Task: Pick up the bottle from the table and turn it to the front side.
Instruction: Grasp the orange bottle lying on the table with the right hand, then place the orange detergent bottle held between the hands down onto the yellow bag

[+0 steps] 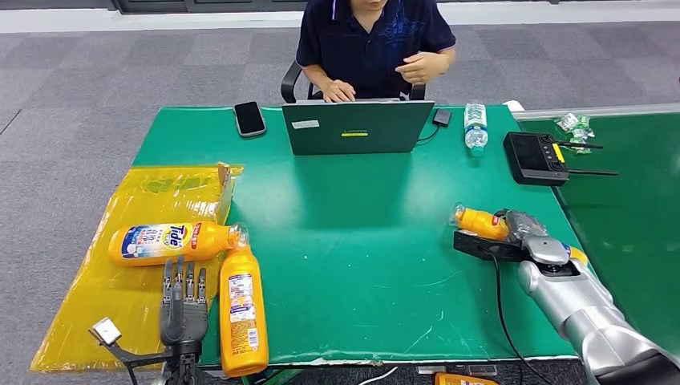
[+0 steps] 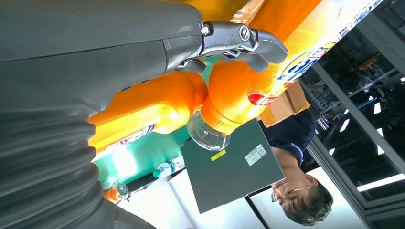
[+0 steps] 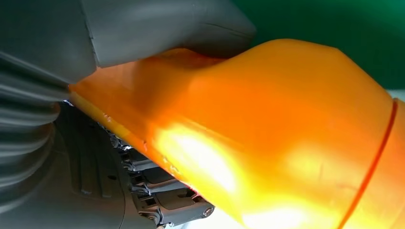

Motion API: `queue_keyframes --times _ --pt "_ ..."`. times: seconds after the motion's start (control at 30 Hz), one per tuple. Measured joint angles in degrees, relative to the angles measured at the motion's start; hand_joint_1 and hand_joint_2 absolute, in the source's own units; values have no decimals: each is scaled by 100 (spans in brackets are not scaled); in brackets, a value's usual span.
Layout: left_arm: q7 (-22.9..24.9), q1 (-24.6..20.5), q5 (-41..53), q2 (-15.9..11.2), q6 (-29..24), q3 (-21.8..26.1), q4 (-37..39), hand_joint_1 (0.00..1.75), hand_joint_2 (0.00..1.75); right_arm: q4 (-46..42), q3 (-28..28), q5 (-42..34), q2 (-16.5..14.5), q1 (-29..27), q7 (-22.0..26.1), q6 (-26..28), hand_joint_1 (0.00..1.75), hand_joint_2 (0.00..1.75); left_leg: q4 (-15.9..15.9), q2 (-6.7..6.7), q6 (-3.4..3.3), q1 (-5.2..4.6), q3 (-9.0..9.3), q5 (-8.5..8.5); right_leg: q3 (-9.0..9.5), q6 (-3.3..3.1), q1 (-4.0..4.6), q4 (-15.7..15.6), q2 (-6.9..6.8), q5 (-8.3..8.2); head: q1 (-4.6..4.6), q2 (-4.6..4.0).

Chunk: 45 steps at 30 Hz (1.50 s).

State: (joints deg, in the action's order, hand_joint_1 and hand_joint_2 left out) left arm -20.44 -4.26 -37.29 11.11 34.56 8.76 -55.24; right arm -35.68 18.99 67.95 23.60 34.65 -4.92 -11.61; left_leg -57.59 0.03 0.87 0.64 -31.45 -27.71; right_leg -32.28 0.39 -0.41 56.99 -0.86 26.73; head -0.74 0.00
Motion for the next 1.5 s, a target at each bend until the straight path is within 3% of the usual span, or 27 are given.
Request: queue_keyframes --times 0.3,0.5,0.77,1.0,1.5 --pt "1 0 0 -3 -3 0 3 0 175 5 14 -13 3 14 -27 41 175 175 0 0 0 0 -2 0 0 0 0 1 0 0 0 0" --pt "20 27 23 -5 -41 0 -47 0 175 -6 92 -177 -91 96 -147 776 175 175 0 0 1 0 -18 1 -11 -1 -1 7 1 -2 1 0" --pt "-20 21 443 -5 -338 -78 -192 0 175 -91 92 -315 -876 663 -126 1907 175 175 1 5 12 0 -35 15 -48 -6 -1 28 7 -5 1 0" --pt "-302 -183 1153 -8 -703 -360 -85 0 175 10 92 -528 -1625 1384 191 2366 175 175 1 -1 22 0 -47 25 -66 -12 0 36 2 -8 0 0" --pt "-1576 -1605 2653 96 -1611 -1077 1103 0 175 176 46 -1802 -2714 2060 1364 2808 175 175 0 2 29 -1 -54 36 -77 -26 0 40 6 -18 0 0"
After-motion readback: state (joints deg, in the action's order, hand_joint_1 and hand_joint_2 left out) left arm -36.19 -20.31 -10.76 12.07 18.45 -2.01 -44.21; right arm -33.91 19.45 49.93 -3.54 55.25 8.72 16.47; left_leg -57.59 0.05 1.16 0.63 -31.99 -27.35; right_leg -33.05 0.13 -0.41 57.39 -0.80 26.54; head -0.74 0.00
